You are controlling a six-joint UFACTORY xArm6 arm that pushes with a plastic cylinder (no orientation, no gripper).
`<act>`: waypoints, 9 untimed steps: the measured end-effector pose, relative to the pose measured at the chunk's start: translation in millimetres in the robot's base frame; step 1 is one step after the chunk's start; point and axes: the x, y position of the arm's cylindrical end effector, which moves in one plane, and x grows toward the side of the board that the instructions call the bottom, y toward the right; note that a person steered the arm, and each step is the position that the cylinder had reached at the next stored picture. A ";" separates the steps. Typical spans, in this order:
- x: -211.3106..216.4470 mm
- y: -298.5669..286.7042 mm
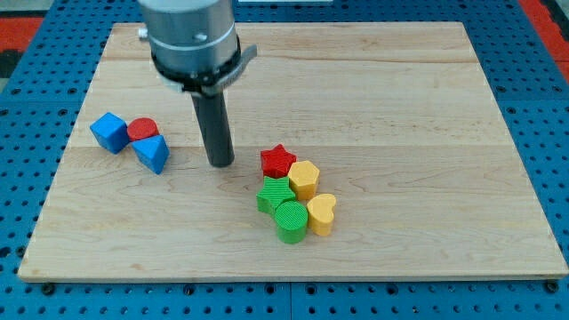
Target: Push the blue triangle towards the group of blocks
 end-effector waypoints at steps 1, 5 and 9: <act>-5.9 -67.0; -10.6 -98.0; 33.0 -63.2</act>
